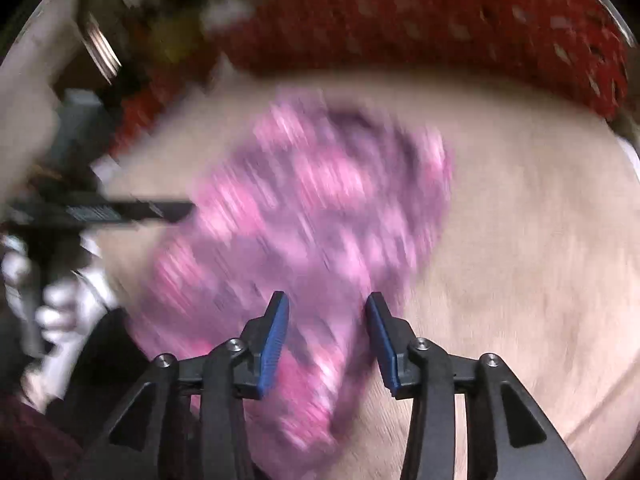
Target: Fold small clothes
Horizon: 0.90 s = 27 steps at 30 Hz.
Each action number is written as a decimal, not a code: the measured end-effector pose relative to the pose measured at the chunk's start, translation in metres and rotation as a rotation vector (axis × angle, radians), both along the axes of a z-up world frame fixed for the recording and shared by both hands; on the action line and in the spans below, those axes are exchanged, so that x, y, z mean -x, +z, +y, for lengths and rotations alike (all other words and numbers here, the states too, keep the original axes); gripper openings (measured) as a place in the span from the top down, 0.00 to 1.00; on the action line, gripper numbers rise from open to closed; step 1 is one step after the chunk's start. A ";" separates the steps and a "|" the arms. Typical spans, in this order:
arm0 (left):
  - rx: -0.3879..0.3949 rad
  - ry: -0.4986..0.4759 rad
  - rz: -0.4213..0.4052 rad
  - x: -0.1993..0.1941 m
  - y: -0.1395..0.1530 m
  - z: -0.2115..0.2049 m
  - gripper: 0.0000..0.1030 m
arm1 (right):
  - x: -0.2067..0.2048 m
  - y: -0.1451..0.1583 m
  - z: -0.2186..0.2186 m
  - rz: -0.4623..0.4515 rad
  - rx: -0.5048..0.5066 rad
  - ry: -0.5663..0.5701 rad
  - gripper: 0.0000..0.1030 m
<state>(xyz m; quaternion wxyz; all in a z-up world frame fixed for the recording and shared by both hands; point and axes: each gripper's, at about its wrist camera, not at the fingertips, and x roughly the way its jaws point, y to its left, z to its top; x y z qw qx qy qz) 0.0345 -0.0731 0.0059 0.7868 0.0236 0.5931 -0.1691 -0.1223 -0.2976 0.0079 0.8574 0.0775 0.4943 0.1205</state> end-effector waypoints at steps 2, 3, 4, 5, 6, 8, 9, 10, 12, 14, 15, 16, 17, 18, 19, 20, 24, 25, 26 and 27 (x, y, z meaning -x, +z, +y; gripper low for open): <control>0.018 0.018 -0.005 0.007 0.006 0.004 0.27 | 0.008 -0.007 -0.005 -0.004 -0.030 -0.034 0.58; 0.013 0.004 -0.017 0.013 0.013 0.006 0.27 | 0.008 -0.002 -0.008 0.001 -0.036 -0.059 0.57; 0.004 -0.006 -0.033 0.018 0.017 0.006 0.27 | 0.013 0.005 -0.011 -0.007 -0.036 -0.081 0.56; -0.005 -0.011 -0.049 0.023 0.019 0.007 0.27 | 0.019 0.011 -0.012 -0.023 -0.043 -0.078 0.54; -0.018 -0.012 -0.064 0.026 0.018 0.007 0.25 | 0.025 0.015 -0.013 -0.034 -0.046 -0.069 0.54; -0.054 -0.009 -0.066 0.032 0.004 0.004 0.16 | 0.036 0.011 -0.011 -0.017 -0.025 -0.059 0.51; -0.050 -0.003 -0.060 0.032 -0.002 0.004 0.12 | 0.037 0.004 -0.011 0.007 0.006 -0.065 0.42; -0.037 0.019 -0.045 0.032 -0.008 0.007 0.06 | 0.039 -0.010 -0.007 0.050 0.055 -0.076 0.35; -0.011 0.056 -0.019 0.029 -0.012 0.014 0.02 | 0.044 -0.025 -0.002 0.061 0.072 -0.109 0.23; 0.012 0.065 0.004 0.027 -0.015 0.021 0.00 | 0.053 -0.026 0.000 0.021 0.064 -0.159 0.19; 0.019 0.065 0.009 0.025 -0.017 0.022 0.00 | 0.056 -0.027 0.001 0.017 0.067 -0.171 0.17; 0.024 0.063 0.010 0.025 -0.018 0.023 0.00 | 0.057 -0.028 0.003 0.012 0.071 -0.182 0.16; 0.027 0.061 0.007 0.025 -0.018 0.024 0.00 | 0.059 -0.029 0.004 0.011 0.073 -0.187 0.14; 0.027 0.060 0.003 0.028 -0.018 0.025 0.00 | 0.060 -0.029 0.004 0.011 0.074 -0.193 0.13; 0.029 0.058 -0.002 0.031 -0.018 0.029 0.00 | 0.060 -0.030 0.004 0.014 0.072 -0.202 0.12; 0.033 0.056 -0.004 0.032 -0.018 0.030 0.00 | 0.059 -0.030 0.005 0.020 0.066 -0.215 0.09; 0.050 0.055 0.001 0.037 -0.019 0.037 0.00 | 0.056 -0.029 0.009 0.061 0.027 -0.247 0.00; 0.052 0.054 0.001 0.038 -0.019 0.039 0.00 | 0.051 -0.029 0.011 0.068 0.033 -0.255 0.00; 0.053 0.053 0.001 0.039 -0.019 0.040 0.00 | 0.046 -0.030 0.014 0.072 0.036 -0.257 0.00; 0.054 0.053 0.001 0.039 -0.019 0.041 0.00 | 0.045 -0.030 0.014 0.076 0.036 -0.258 0.00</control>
